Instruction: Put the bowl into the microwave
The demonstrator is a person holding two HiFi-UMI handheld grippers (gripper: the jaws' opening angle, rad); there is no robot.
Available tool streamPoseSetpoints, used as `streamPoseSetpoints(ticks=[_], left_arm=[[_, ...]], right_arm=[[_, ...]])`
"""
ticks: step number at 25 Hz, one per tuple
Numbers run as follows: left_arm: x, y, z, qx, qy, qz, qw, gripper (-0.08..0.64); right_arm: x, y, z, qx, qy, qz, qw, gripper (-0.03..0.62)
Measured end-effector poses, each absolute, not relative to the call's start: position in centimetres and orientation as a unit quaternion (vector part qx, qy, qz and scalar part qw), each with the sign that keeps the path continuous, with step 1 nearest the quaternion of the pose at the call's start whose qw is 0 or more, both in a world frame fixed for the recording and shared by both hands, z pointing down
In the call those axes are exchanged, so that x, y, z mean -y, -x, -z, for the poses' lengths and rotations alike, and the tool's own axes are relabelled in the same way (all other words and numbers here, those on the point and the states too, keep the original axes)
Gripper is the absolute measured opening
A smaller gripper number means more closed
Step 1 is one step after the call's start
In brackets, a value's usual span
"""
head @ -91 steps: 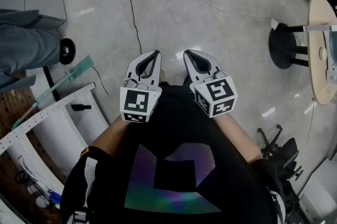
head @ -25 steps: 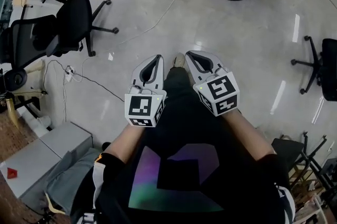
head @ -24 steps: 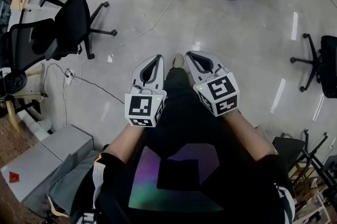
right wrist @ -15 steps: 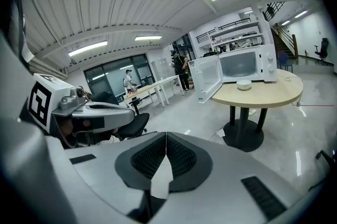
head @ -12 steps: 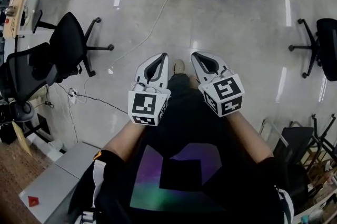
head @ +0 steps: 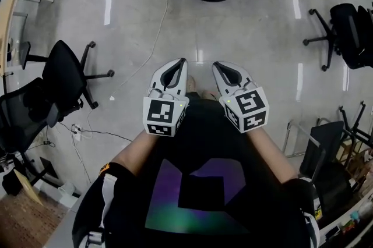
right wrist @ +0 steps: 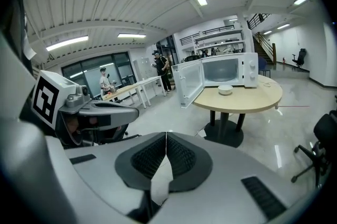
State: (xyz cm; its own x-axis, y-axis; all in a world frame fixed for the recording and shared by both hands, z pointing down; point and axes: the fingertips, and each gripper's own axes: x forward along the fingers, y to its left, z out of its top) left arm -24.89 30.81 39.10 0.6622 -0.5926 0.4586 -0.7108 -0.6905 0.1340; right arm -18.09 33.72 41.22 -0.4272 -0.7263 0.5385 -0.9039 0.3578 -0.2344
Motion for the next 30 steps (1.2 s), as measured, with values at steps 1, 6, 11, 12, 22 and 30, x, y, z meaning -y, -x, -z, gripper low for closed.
streamPoseSetpoints(ticks=[1,6,11,12,22,30], left_arm=[[-30.5,24.7,-39.3,0.354,-0.902,-0.194,0.155,0.046],[-29.3,23.6,-40.1,0.315,-0.914,-0.199,0.162,0.046],[-28.5,23.7,-41.2,0.289,-0.919,-0.203,0.175,0.046],[-28.3,23.8,-41.3,0.285,-0.920,-0.203,0.177,0.046],[-26.9,23.5,-41.2,0.246,-0.934,-0.174,0.193,0.046],[-26.1,24.4,-40.5,0.251,-0.937,-0.159,0.185,0.046]], right_arm=[[-33.6,17.8,-41.3,0.800,-0.514,-0.256,0.176,0.017],[-33.1,16.8,-41.8,0.770,-0.548,-0.276,0.176,0.016],[-32.6,17.3,-42.2,0.759,-0.558,-0.278,0.188,0.017],[-32.5,17.2,-42.2,0.755,-0.562,-0.279,0.189,0.017],[-32.0,16.8,-42.0,0.720,-0.601,-0.272,0.215,0.017],[-31.6,17.2,-41.7,0.716,-0.608,-0.263,0.220,0.017]])
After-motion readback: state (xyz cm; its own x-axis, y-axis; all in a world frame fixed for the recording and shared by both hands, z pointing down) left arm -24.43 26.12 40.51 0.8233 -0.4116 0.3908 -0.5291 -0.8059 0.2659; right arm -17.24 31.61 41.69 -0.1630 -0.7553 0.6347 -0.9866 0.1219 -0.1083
